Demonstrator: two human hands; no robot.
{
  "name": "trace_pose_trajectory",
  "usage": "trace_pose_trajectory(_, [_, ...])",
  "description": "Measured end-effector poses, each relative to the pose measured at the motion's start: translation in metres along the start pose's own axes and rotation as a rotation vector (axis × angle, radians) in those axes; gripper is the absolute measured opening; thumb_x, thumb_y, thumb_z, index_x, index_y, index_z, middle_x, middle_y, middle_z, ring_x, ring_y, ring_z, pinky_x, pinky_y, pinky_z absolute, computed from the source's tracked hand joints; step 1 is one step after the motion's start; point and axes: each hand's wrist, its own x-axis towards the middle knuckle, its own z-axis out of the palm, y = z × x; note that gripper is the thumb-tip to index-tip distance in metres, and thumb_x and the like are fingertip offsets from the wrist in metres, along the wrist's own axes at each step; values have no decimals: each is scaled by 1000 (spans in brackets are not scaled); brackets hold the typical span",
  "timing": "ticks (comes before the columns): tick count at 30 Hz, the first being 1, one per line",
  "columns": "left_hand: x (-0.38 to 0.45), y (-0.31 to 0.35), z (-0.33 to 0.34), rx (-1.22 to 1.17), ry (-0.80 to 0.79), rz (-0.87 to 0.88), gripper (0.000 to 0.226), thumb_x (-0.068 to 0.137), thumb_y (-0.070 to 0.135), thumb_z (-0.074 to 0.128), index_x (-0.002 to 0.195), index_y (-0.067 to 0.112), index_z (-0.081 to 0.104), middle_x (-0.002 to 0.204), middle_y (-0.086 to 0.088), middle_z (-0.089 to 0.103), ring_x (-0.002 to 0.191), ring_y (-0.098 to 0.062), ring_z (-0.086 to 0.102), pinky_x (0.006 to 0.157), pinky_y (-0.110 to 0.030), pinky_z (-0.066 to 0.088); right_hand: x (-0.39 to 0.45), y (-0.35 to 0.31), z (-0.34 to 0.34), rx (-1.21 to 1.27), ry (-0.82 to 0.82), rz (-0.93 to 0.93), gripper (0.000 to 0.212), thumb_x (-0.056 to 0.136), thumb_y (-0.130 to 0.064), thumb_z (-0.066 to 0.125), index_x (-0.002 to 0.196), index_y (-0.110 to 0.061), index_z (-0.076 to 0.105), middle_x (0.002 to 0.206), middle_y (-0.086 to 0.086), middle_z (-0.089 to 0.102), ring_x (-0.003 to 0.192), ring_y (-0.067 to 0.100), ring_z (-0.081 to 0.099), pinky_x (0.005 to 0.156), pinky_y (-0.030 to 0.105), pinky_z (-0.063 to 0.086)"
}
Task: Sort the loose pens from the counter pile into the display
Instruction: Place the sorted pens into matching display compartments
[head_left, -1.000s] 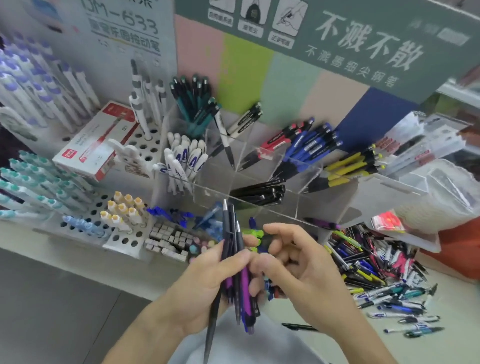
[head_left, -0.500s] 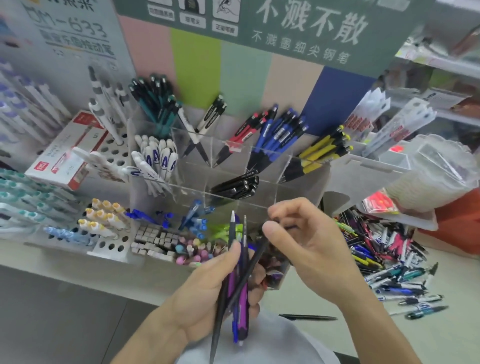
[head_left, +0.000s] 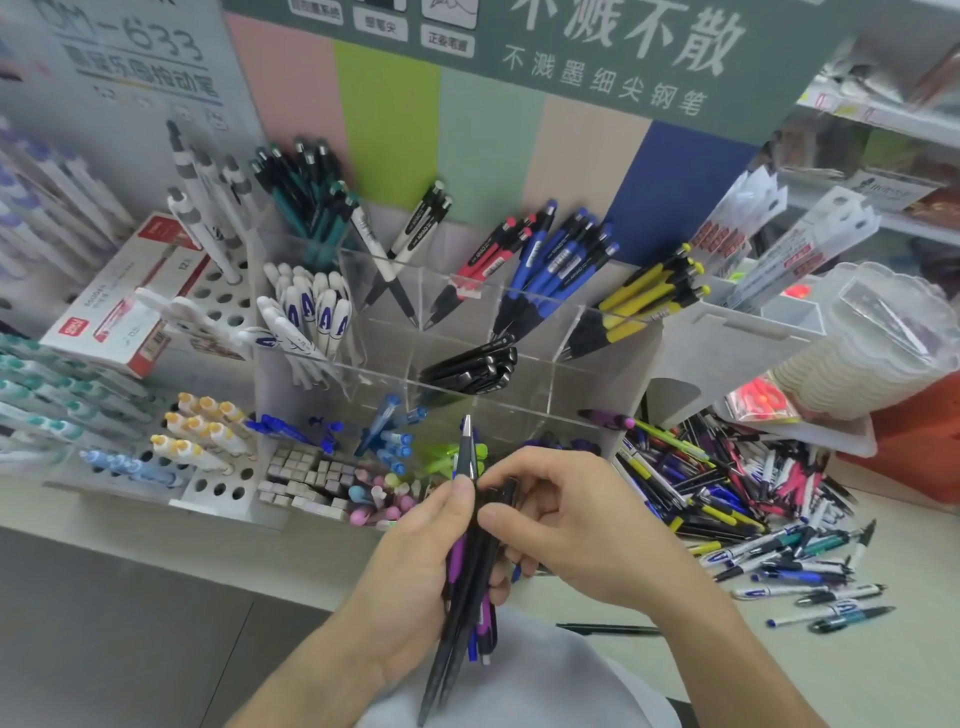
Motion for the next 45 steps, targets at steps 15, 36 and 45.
trace_pose_trajectory(15, [4,7,-9,49,75,89,28,99,14,48,124,4,59,97,-21,74,80,-35,71,72,-40,62,-41,16,-74,649,303,53,56,37,-40,102,72,-11,71,69,15,64,55,30,69,52,33,59])
trace_pose_trajectory(36, [10,10,18,-146,110,452,27,84,10,54,111,7,54,94,-12,73,92,-27,73,75,-37,61,-13,22,60,735,439,27,26,82,-22,69,103,-8,65,81,4,75,70,14,69,59,25,55])
trace_pose_trajectory(45, [12,17,10,48,127,553,29,90,17,54,116,7,59,112,-12,75,107,-31,71,90,-45,57,-6,9,33,601,562,-116,15,78,-16,74,92,-19,79,83,5,79,75,17,75,69,24,59])
